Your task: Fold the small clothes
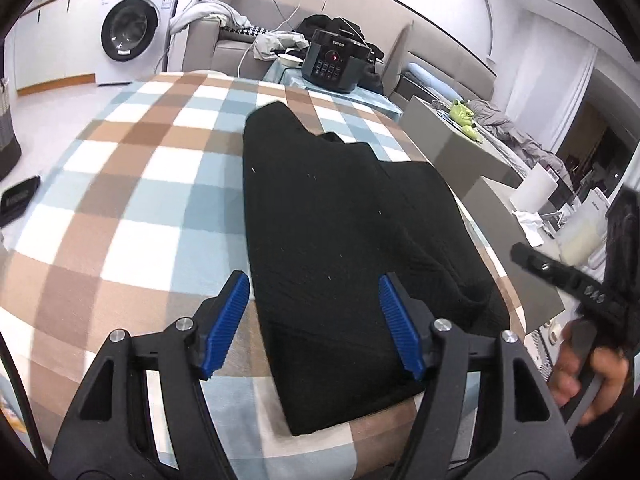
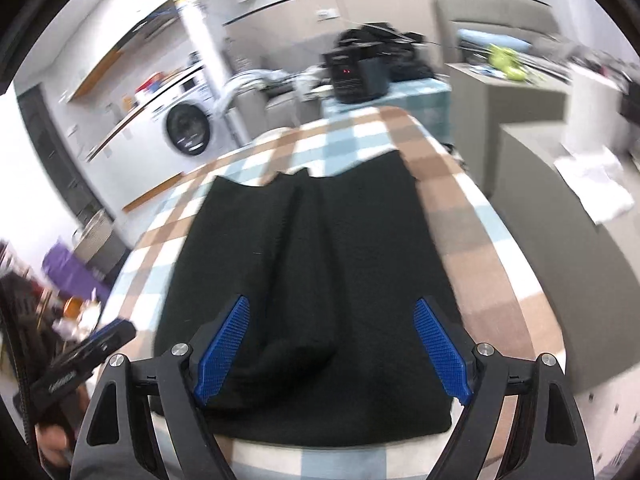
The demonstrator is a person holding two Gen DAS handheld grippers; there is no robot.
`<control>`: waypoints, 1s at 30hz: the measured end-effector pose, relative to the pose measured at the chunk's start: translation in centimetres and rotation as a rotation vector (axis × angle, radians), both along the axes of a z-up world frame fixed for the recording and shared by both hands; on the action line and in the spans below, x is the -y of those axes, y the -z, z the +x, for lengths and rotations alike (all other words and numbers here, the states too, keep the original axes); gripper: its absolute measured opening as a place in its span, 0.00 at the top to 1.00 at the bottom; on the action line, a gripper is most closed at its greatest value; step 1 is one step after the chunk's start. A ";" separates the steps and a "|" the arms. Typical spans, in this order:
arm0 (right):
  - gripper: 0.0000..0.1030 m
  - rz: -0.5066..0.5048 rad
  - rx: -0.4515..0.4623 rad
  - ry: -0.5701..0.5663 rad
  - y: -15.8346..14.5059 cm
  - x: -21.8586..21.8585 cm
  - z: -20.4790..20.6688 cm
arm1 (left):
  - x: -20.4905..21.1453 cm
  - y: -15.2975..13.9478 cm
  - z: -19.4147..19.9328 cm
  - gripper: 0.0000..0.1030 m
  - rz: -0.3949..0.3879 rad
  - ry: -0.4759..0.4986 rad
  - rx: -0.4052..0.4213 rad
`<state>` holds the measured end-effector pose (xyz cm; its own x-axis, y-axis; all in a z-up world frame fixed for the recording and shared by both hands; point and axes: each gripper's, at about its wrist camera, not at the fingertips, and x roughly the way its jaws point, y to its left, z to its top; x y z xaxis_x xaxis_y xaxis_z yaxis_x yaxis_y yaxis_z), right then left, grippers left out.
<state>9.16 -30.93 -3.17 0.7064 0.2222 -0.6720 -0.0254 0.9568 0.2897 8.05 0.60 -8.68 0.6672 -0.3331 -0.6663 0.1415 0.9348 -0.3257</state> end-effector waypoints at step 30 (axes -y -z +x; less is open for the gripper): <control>0.85 -0.032 -0.353 -0.518 6.8 -2.7 1.9 | -0.4 -3.9 3.2 0.28 0.057 0.065 -0.123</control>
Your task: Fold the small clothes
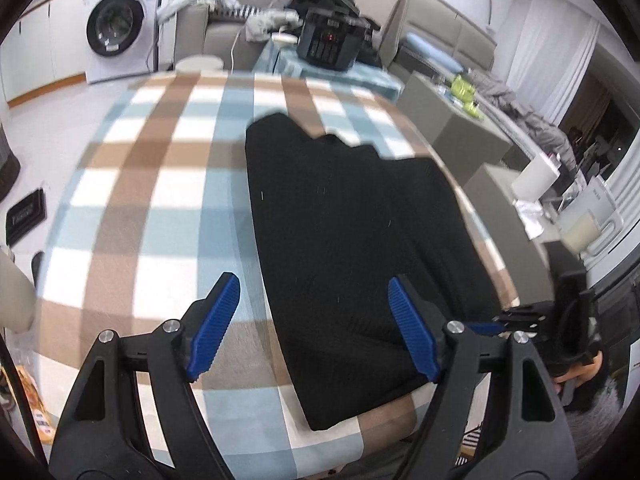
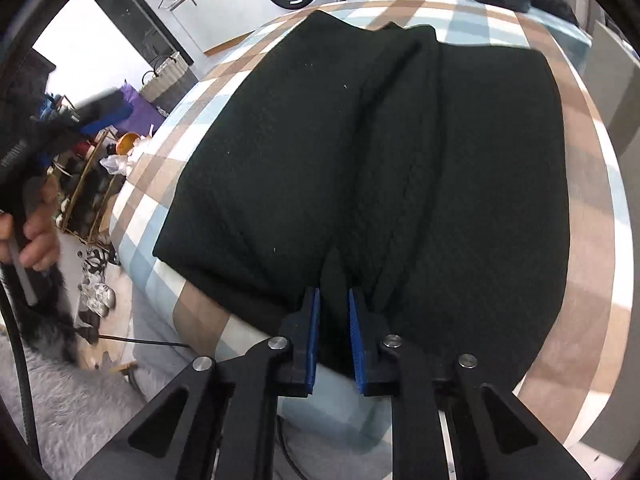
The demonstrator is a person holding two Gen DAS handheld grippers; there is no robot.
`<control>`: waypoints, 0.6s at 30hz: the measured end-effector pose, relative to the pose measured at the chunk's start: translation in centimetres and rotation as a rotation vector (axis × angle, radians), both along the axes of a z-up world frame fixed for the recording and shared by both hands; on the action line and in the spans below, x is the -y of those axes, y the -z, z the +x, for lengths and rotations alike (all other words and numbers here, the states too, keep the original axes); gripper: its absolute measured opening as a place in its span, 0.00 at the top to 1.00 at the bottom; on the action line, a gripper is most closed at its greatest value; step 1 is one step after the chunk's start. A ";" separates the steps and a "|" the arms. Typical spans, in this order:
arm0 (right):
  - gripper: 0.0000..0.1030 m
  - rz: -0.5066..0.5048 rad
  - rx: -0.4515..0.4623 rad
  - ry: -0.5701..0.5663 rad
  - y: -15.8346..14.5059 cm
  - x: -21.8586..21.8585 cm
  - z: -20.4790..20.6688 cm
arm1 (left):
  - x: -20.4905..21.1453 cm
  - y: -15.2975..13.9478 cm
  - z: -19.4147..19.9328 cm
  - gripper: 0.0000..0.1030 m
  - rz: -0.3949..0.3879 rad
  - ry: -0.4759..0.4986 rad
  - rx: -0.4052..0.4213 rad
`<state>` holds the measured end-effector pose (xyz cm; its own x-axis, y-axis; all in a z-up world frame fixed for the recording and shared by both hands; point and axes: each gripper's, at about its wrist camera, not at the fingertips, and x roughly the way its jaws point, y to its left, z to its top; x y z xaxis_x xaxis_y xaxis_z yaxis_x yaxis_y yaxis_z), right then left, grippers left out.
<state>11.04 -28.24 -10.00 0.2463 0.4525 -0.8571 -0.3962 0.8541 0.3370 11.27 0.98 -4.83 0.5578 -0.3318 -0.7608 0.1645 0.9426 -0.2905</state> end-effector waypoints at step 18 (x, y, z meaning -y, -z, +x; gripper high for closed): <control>0.96 0.316 0.126 0.194 -4.3 4.3 -0.5 | 4.8 6.2 -1.2 0.28 -0.014 0.090 -0.150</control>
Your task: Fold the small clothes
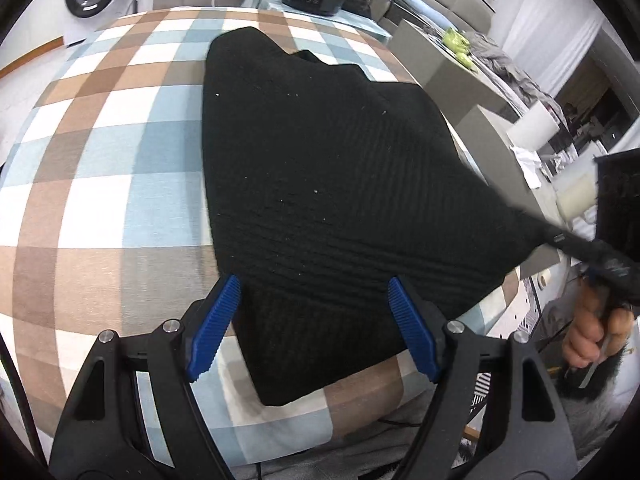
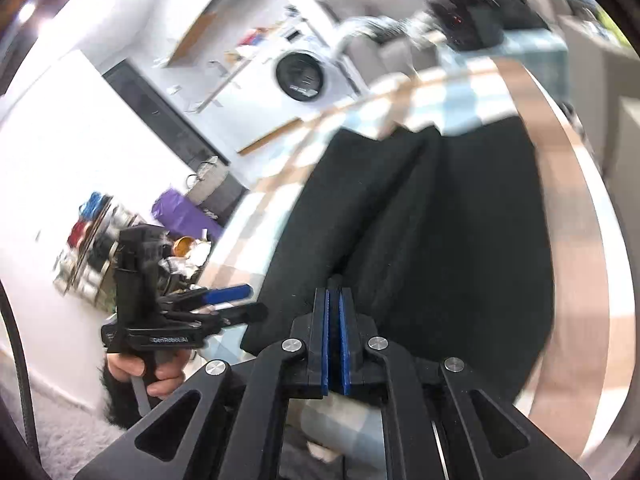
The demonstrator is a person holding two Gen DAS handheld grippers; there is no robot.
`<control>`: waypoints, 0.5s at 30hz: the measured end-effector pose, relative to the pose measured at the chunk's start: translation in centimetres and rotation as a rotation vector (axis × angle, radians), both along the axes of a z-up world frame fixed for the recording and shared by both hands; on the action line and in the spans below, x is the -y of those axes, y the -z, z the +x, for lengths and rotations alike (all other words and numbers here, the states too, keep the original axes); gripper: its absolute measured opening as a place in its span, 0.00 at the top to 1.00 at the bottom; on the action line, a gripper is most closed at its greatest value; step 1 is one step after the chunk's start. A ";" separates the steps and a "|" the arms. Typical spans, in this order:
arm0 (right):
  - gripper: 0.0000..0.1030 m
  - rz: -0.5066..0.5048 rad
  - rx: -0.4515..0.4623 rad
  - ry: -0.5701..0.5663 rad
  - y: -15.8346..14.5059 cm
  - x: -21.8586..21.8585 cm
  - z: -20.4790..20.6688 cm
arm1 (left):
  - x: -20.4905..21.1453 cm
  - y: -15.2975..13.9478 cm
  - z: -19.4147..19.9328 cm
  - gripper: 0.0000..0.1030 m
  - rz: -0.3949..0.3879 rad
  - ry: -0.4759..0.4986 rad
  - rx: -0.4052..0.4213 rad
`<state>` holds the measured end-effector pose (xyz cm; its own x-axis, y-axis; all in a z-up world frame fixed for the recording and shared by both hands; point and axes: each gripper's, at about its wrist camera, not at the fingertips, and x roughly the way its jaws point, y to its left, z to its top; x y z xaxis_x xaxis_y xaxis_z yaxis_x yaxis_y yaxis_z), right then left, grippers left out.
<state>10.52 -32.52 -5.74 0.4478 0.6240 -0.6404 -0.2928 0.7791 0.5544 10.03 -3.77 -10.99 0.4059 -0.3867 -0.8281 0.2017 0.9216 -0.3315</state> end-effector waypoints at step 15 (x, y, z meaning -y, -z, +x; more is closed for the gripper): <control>0.60 0.069 -0.166 0.006 5.9 -1.1 2.3 | 0.2 1.6 -0.3 0.28 0.008 0.014 -0.024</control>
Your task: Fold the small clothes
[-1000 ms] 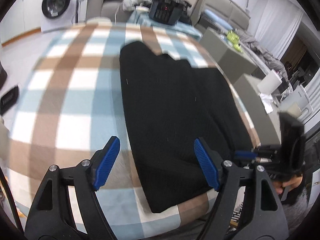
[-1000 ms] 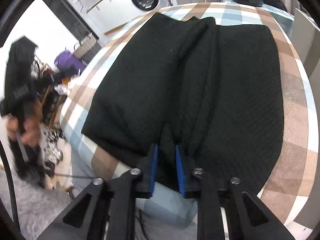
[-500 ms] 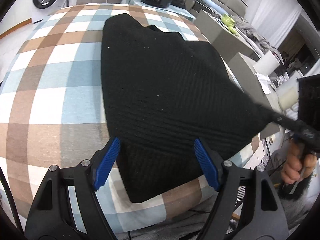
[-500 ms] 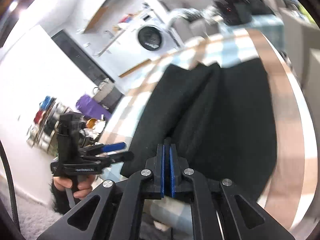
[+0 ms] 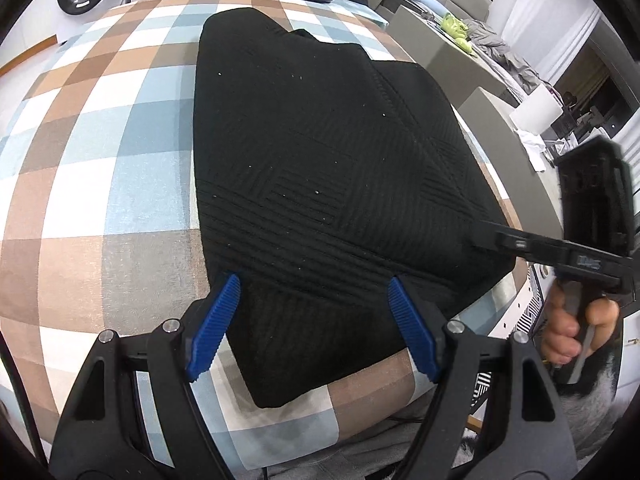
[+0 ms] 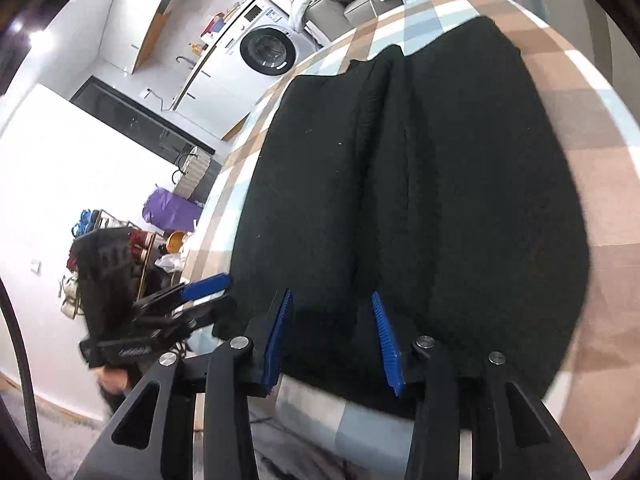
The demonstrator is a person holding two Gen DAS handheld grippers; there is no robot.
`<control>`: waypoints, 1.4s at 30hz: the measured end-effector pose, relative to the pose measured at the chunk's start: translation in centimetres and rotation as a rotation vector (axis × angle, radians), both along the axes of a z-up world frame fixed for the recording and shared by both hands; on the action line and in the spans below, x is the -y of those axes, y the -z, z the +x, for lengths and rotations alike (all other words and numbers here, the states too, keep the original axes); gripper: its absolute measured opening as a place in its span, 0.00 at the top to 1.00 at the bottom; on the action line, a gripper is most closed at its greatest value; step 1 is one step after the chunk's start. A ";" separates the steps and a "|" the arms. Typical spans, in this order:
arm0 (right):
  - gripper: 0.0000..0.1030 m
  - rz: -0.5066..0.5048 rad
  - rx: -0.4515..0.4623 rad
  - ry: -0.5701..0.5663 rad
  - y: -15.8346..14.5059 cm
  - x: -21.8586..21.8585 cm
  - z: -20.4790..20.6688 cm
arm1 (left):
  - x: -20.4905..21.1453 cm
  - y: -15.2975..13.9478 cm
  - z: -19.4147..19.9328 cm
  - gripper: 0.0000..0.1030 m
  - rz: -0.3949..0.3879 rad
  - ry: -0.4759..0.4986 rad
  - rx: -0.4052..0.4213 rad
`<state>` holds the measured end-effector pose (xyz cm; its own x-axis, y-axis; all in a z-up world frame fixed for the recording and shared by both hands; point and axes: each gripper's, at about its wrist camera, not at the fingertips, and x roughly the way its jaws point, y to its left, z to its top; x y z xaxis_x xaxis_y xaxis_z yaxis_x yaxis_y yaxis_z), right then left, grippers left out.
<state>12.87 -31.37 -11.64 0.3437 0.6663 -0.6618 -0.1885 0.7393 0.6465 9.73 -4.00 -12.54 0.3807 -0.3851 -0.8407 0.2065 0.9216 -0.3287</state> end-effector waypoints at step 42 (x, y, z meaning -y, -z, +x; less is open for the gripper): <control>0.50 -0.236 0.105 0.076 -0.5 -3.4 14.5 | -4.1 1.5 2.0 0.28 0.007 -0.095 -0.017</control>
